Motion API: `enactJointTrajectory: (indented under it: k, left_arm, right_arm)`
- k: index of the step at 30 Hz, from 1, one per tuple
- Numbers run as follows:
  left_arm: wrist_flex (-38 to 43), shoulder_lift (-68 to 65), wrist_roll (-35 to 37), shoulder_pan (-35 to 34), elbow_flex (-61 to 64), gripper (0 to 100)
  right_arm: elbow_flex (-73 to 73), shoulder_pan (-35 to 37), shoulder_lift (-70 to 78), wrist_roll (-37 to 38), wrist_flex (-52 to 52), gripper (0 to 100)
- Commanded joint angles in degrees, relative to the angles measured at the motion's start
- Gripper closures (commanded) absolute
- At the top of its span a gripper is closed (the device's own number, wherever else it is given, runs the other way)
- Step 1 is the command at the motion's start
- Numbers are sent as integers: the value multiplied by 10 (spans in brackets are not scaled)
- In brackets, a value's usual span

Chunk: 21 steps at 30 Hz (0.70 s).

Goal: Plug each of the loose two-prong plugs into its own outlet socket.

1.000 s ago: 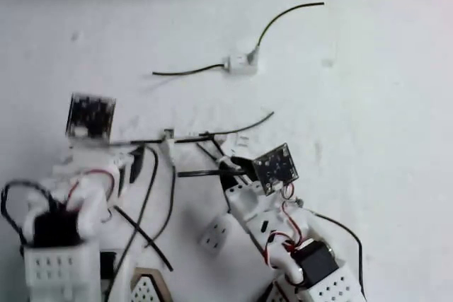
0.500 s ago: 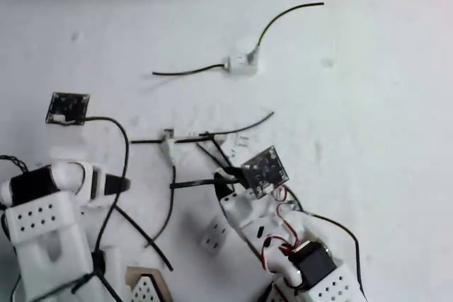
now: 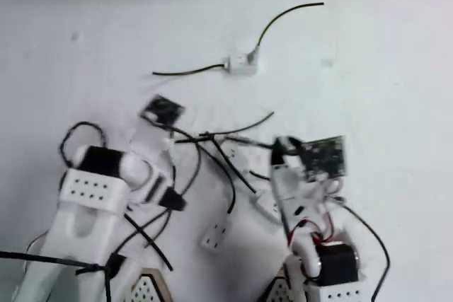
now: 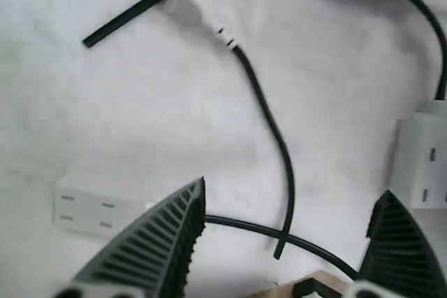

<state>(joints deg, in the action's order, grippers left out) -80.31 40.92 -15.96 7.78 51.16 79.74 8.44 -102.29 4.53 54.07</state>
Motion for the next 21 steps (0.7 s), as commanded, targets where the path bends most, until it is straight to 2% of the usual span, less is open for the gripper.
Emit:
enactJointTrajectory:
  k: [1,8,12,17,21]
  left_arm:
    - [10,-5,18,100,-26,636]
    - [12,-6,72,214,-2,634]
    - [50,-6,106,278,31,633]
    - [110,-17,127,312,51,633]
    - [139,-116,156,315,35,633]
  right_arm:
    - [-41,-65,-7,11,7,981]
    - [-42,-91,-7,11,7,981]
    - [-41,-89,-7,11,7,981]
    - [-41,-89,-7,8,8,981]
    - [-41,-89,-6,7,8,981]
